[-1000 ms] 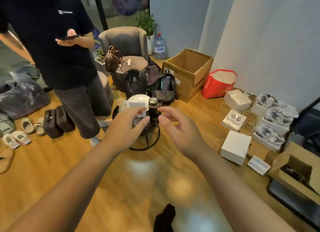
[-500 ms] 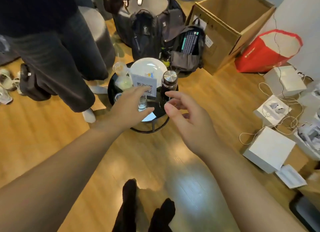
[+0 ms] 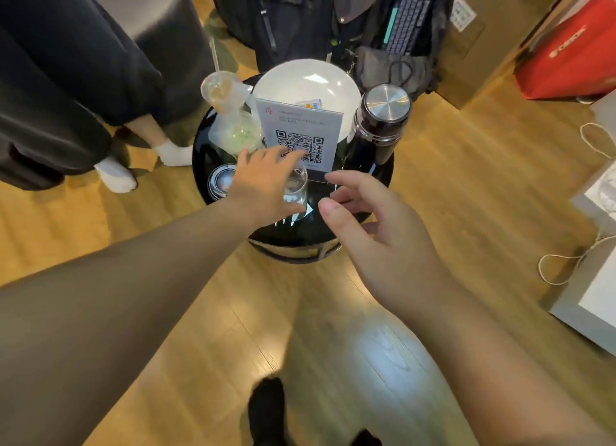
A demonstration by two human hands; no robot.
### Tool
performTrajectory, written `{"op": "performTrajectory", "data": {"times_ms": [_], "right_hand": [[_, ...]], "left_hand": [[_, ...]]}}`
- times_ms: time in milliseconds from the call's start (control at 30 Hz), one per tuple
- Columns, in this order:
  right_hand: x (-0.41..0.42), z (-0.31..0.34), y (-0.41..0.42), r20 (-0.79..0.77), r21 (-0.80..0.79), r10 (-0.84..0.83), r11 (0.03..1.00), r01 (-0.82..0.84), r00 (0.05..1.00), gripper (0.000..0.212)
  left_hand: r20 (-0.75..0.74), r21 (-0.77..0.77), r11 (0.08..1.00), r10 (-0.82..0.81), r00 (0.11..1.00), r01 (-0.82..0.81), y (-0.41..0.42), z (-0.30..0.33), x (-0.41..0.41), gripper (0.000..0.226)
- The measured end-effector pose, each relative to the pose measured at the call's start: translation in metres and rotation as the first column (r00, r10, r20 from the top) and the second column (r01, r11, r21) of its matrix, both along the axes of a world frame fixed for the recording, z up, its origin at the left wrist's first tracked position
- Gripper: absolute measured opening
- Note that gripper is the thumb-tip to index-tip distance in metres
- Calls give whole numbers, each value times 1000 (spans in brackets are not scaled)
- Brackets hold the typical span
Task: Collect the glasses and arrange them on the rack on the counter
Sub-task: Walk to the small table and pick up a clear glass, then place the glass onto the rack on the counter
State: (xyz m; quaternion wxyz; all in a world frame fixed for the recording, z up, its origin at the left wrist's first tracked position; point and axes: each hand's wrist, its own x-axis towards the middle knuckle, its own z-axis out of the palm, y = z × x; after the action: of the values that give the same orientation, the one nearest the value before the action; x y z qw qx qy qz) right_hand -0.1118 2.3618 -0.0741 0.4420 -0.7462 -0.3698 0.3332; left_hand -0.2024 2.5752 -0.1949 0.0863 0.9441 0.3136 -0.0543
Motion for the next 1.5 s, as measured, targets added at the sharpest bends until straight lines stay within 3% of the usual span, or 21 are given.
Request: {"op": "performTrajectory", "data": {"times_ms": [133,333,633,833,1000,1133,1233,1367,1500], "right_hand": [[-4,-18,12,-46,-24,-27,999,26,999,43],[-7,-24,21,-87,-53,-51,997,47,995,30],[-10,-28,29,-69,-54,-30,998,26,997,35],[-7,-33,24,-78,-39,-50,998,47,996,34],[2,-30,12,-97,-42,-94,995,90,991,31],[12,-16,2,-136,-14,-208,978,208,969,21],[30,7,-8,-258,-25,-394,915,402,882,12],[64,70,-25,-406,-133,-643,745,654,650,21],[85,152,-60,-693,-201,-598,698,688,403,47]], "left_hand": [[-57,21,999,-40,998,41,20,-15,6,109],[-149,16,995,-94,984,97,27,-20,20,108],[-183,-3,991,-130,975,132,30,-36,23,80],[-179,-11,989,-149,972,150,30,-28,27,74],[-74,1,989,-148,986,148,24,-2,28,69],[87,17,986,-168,982,168,-3,60,37,68],[169,26,978,-208,963,206,-39,132,55,68],[207,44,958,-286,936,283,-91,237,81,66],[232,76,934,-356,905,348,-144,338,99,69]]}}
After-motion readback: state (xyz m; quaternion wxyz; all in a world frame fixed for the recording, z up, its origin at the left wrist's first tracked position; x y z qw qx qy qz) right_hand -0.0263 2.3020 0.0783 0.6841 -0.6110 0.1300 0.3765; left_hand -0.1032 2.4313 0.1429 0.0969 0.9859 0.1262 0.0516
